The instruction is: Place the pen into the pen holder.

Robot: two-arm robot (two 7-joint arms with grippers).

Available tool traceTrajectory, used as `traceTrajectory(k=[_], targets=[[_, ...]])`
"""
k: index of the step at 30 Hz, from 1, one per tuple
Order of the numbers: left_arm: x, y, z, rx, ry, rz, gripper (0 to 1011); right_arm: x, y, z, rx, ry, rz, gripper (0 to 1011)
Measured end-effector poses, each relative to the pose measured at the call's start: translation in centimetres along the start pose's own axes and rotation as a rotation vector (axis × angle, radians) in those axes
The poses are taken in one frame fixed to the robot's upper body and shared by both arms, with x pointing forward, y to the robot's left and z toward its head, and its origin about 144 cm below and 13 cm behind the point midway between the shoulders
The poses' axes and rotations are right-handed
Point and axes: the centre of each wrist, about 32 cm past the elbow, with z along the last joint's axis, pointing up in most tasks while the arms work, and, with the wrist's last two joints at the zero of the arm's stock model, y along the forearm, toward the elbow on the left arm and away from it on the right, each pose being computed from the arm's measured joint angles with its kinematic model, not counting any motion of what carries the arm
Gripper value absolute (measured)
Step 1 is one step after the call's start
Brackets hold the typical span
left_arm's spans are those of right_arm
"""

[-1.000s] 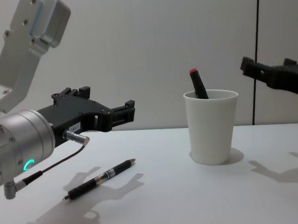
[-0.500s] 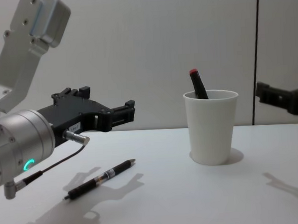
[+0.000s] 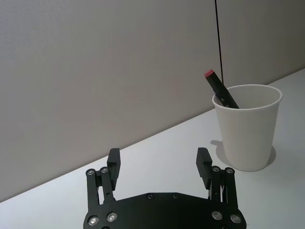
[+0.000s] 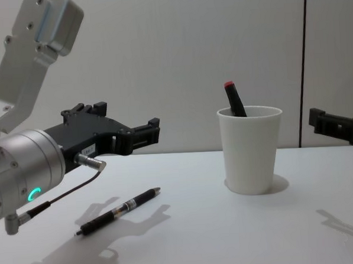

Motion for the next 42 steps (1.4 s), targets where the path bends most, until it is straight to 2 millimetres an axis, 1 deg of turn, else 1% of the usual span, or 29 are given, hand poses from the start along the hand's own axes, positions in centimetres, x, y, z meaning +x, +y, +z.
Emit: traceTrajectory(k=[14,20,27,36,42], targets=[[0.1,0.1,0.0,0.001,0.006,-0.014,1003,0.0,0.0,0.0,0.0,0.0,-0.001,1001],[0.5,0.5,-0.1,0.015,0.028,-0.045,1003,0.0,0.0,0.0,0.0,0.0,-0.001,1001],[0.9,1.5,-0.2,0.047,0.062,-0.077,1003,0.0,0.0,0.0,0.0,0.0,-0.001,1001],[2.0,3.4,-0.6,0.106,0.109,-0.108,1003,0.0,0.0,0.0,0.0,0.0,-0.001,1001],[2.7,4.0,-0.6,0.13,0.13,-0.125,1003,0.0,0.0,0.0,0.0,0.0,-0.001,1001]])
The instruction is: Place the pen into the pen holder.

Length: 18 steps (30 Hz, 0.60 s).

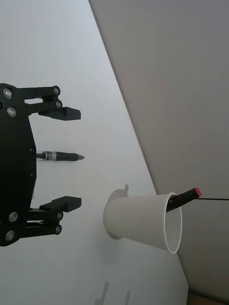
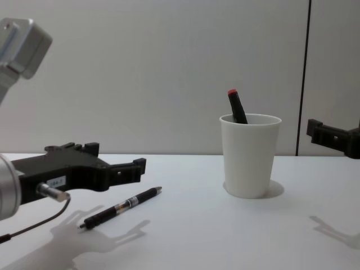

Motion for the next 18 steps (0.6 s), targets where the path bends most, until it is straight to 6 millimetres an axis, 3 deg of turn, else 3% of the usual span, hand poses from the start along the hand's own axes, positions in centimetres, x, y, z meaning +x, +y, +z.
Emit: traceTrajectory(k=[18], targets=[[2.8,0.8,0.0,0.083,0.063,-0.09,1003,0.0,0.0,0.0,0.0,0.0,0.0,1001]])
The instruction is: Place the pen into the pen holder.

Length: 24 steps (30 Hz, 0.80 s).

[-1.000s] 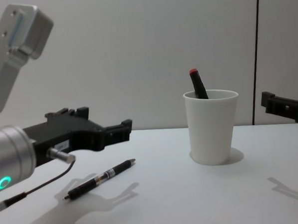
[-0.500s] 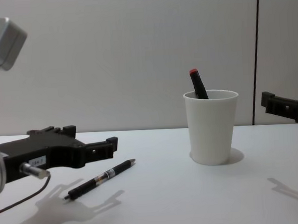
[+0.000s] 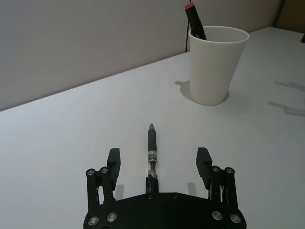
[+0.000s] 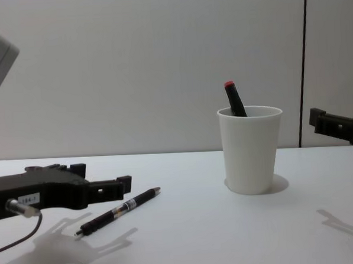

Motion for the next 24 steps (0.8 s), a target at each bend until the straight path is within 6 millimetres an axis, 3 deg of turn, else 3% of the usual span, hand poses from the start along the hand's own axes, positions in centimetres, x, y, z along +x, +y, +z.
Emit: traceTrajectory(k=[24], targets=[[3.1,-0.2,0.4,0.121,0.035,-0.052,1003,0.0,0.0,0.0,0.0,0.0,0.0,1001]])
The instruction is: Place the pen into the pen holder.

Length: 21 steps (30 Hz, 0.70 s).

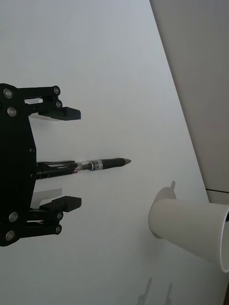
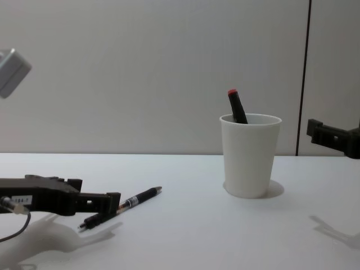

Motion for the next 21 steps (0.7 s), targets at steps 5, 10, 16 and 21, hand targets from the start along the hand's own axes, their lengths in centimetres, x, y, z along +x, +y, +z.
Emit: traceTrajectory(k=[5,10,16,21], targets=[[0.2,-0.4,0.1,0.016,0.001,0.0,1003,0.0,0.0,0.0,0.0,0.0,0.0,1001],[0.2,-0.9,0.1,0.026,0.003,-0.003,1003,0.0,0.0,0.0,0.0,0.0,0.0,1001],[0.1,-1.4,0.1,0.037,0.006,-0.005,1003,0.0,0.0,0.0,0.0,0.0,0.0,1001],[-0.1,-1.6,0.1,0.048,0.009,-0.001,1003,0.0,0.0,0.0,0.0,0.0,0.0,1001]])
